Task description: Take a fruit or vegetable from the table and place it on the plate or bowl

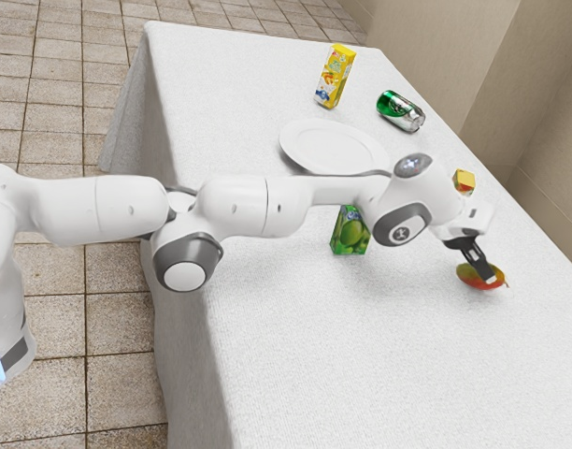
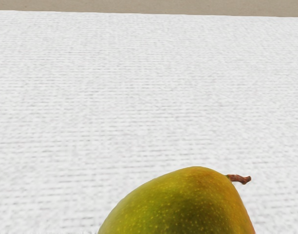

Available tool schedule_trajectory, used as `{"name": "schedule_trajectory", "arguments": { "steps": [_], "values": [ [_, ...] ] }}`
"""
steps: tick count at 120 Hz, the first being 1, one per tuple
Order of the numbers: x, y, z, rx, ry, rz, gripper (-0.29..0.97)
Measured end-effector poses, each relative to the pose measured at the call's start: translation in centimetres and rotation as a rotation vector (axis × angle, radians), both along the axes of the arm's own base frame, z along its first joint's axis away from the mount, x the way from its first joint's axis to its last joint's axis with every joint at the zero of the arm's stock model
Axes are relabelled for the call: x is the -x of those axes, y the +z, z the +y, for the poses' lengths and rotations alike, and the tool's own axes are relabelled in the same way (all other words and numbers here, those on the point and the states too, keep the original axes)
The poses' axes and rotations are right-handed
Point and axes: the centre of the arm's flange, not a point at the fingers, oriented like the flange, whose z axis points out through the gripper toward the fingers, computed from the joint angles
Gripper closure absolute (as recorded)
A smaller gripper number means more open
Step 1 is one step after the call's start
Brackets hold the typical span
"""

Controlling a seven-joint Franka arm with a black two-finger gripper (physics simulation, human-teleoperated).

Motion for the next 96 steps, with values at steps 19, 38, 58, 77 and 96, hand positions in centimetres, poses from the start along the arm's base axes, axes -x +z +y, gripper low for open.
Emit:
{"name": "schedule_trajectory", "arguments": {
  "steps": [19,38,58,77,96],
  "values": [
    [-0.1,-1.3,0.0,0.001,0.000,0.016,0.00],
    [-0.2,-2.4,0.3,0.008,0.004,0.030,0.03],
    [-0.2,-2.4,1.3,0.016,0.016,0.030,0.14],
    [-0.3,-2.3,1.9,0.015,0.025,0.027,0.31],
    [-0.2,0.4,1.9,0.016,0.034,0.011,0.41]
  ]
}}
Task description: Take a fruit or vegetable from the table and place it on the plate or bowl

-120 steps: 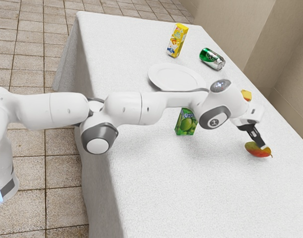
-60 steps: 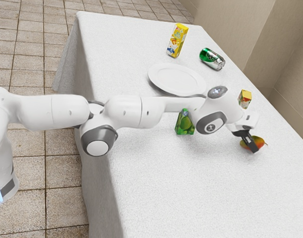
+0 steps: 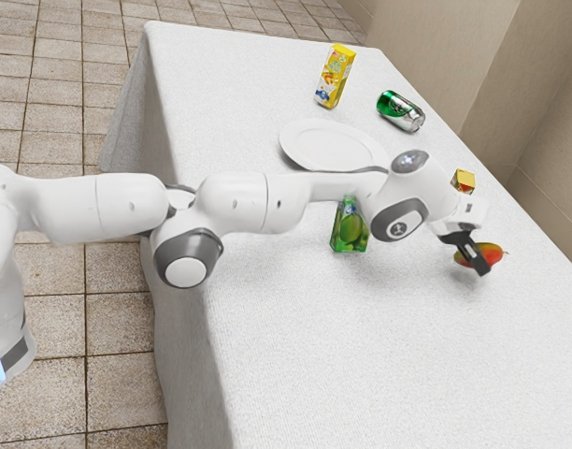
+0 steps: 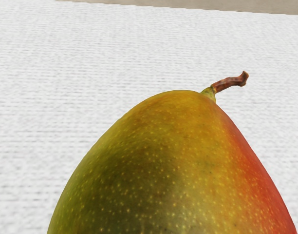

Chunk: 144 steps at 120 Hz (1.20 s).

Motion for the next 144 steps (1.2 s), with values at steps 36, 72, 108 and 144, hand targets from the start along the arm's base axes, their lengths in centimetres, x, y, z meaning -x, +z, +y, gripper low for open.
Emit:
{"name": "schedule_trajectory", "arguments": {
  "steps": [36,72,108,144],
  "values": [
    [2.4,14.9,1.3,0.007,0.019,-0.025,0.56],
    [7.5,25.3,16.2,-0.010,0.205,0.006,0.67],
    [9.8,22.3,28.2,-0.011,0.356,0.145,0.68],
    [11.6,18.6,35.2,0.006,0.414,0.236,0.66]
  ]
}}
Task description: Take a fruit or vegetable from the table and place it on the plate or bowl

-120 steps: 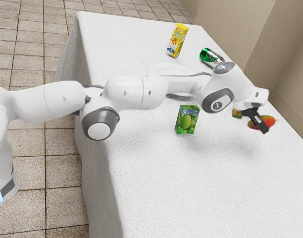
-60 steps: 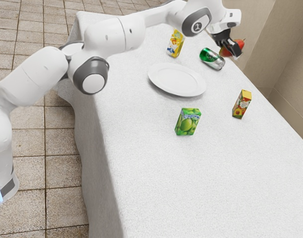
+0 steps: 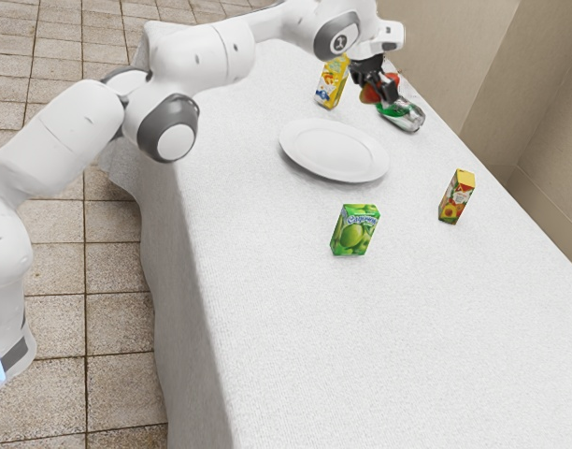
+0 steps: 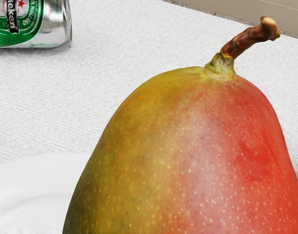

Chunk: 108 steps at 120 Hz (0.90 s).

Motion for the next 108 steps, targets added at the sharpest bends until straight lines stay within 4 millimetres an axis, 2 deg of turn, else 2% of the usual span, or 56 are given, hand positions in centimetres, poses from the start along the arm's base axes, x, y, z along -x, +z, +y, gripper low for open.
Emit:
{"name": "schedule_trajectory", "arguments": {
  "steps": [13,23,50,66,78,90,97,108],
  "values": [
    [0.6,-2.4,2.0,0.020,0.016,0.057,0.66],
    [1.1,-3.5,3.4,0.028,0.028,0.081,0.66],
    [1.8,-4.4,5.1,0.029,0.038,0.098,0.68],
    [1.8,-4.5,5.2,0.027,0.035,0.099,0.67],
    [1.8,-4.5,5.3,0.029,0.030,0.097,0.41],
    [1.7,-4.5,5.1,0.040,0.018,0.090,0.23],
    [1.6,-4.9,4.8,0.048,0.012,0.092,0.15],
    [1.8,-4.3,4.7,0.054,0.008,0.088,0.08]
  ]
}}
